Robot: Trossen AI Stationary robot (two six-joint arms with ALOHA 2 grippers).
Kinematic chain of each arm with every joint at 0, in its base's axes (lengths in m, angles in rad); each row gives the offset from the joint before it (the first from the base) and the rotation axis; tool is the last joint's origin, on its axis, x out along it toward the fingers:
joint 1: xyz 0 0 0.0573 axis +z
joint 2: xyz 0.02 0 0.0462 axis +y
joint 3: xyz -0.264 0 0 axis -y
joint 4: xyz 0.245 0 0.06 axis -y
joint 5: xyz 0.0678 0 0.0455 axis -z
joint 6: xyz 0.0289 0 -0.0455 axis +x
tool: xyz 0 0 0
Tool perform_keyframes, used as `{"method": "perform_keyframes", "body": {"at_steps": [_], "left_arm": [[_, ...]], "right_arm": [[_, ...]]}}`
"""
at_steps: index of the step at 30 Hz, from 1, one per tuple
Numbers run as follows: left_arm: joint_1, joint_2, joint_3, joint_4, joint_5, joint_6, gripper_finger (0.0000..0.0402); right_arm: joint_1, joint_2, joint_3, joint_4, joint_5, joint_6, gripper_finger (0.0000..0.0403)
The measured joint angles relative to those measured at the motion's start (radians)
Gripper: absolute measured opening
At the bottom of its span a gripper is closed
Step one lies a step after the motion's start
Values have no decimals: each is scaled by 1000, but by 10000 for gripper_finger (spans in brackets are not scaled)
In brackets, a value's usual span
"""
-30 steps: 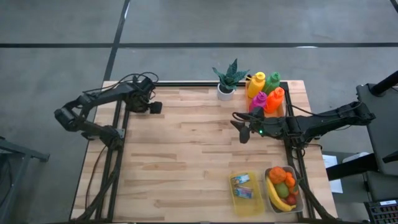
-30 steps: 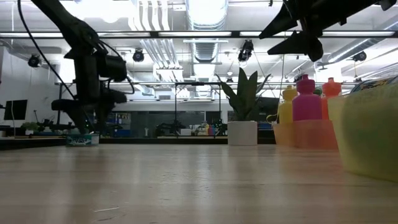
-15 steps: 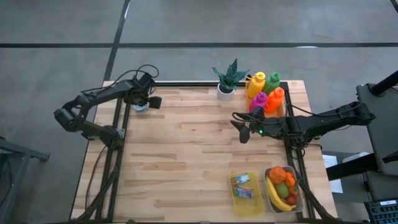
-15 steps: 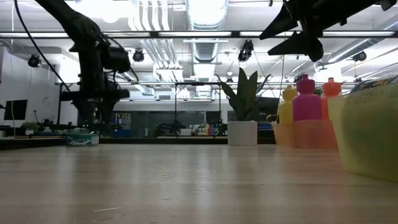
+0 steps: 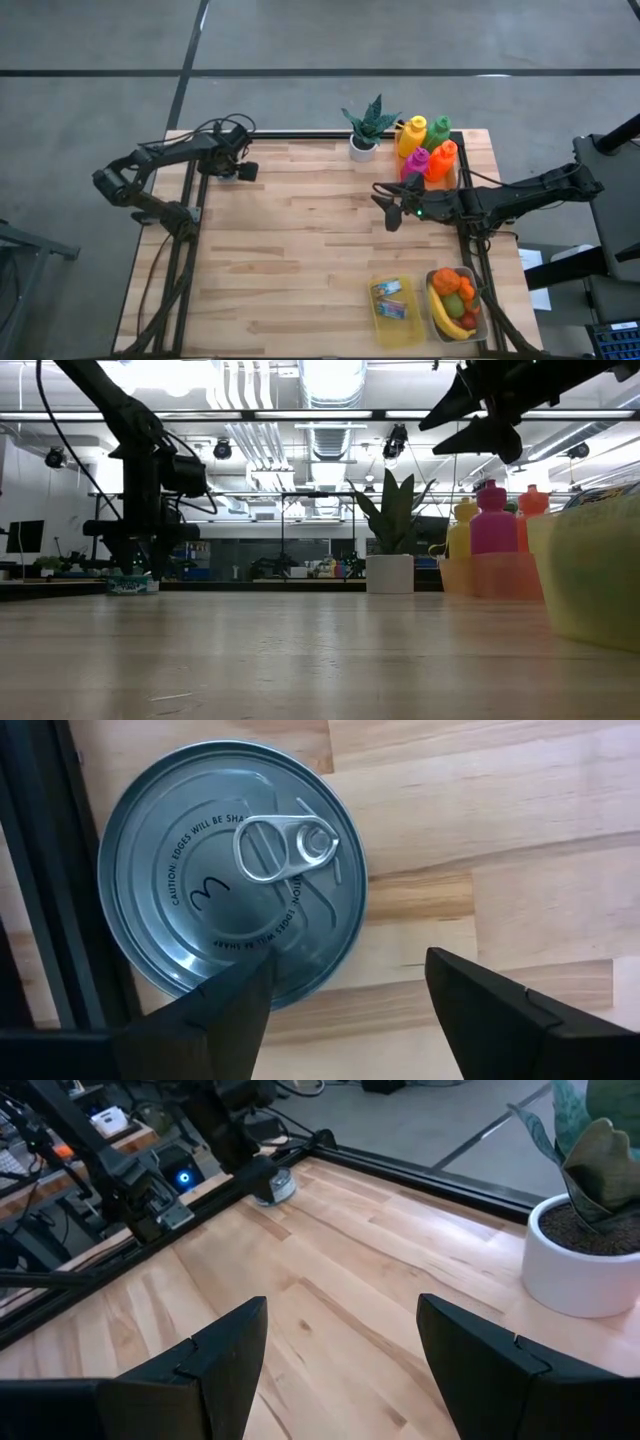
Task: Pick & Place Food Item
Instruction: Put the light blue tuna can into the yellow bin
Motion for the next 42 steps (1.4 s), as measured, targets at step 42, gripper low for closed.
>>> {"method": "perform_keyframes", "body": {"at_steps": [42], "left_arm": [[-944,9,52,557,33,-660,263]], "right_arm": [[0,1,-47,-1,-240,-104,254]]}}
